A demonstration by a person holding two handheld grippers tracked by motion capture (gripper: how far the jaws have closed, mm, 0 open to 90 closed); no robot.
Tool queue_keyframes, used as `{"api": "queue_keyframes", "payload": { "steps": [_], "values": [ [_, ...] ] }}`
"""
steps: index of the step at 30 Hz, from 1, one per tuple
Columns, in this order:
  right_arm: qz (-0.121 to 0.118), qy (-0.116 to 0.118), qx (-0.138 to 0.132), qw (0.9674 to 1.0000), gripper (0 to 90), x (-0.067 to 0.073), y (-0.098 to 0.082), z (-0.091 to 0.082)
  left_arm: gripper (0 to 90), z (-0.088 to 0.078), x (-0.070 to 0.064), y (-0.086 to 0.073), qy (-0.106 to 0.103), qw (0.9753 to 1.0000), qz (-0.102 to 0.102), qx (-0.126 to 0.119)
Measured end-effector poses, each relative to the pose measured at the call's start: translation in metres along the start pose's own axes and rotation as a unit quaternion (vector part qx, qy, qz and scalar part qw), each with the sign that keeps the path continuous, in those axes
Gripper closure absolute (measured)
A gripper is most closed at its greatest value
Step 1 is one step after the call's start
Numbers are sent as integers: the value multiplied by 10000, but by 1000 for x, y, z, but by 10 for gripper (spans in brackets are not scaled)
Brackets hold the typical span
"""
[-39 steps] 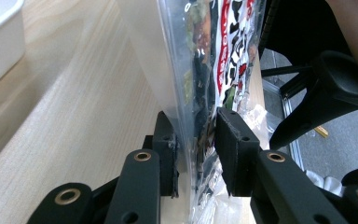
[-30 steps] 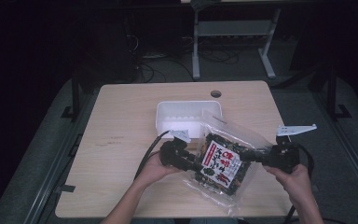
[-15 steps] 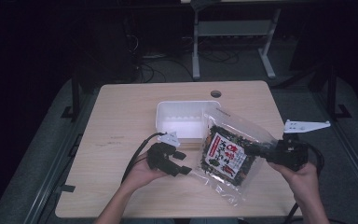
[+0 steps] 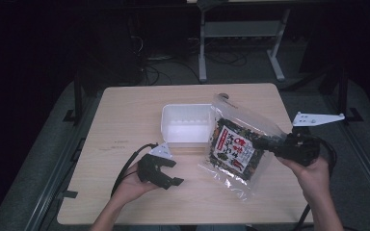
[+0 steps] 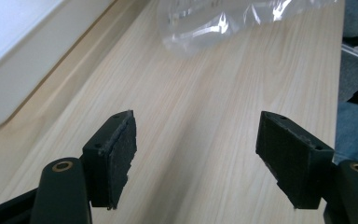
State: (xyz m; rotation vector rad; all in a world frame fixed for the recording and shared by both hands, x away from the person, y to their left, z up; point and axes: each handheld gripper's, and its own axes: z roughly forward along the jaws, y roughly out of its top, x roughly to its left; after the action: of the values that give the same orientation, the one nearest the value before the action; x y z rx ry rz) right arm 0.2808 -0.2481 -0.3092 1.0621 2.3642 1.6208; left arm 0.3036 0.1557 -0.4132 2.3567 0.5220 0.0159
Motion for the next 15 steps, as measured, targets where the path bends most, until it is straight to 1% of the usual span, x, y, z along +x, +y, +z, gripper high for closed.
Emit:
{"api": "queue_keyframes", "payload": {
  "steps": [3, 7, 10, 11, 12, 15],
  "values": [
    [-49, -43, -23, 10000, 768, 2, 6, 1, 273, -4, 1, -8, 66, 10000, -44, -25],
    [-107, -95, -66, 9999, 769, 5, 16, 4, 253, -8, 2, -17, 181, 9998, -86, 15],
    [-182, -117, -74, 9997, 769, 7, 24, 7, 249, -11, 4, -25, 230, 9996, -150, 22],
    [-223, -121, -61, 9997, 769, 8, 30, 10, 244, -13, 5, -30, 245, 9995, -192, 23],
    [-223, -121, -61, 9997, 769, 8, 30, 10, 244, -13, 5, -30, 245, 9995, -192, 23],
    [-300, -142, -59, 9994, 769, 10, 38, 14, 243, -16, 6, -37, 289, 9993, -238, 38]
  ]
}}
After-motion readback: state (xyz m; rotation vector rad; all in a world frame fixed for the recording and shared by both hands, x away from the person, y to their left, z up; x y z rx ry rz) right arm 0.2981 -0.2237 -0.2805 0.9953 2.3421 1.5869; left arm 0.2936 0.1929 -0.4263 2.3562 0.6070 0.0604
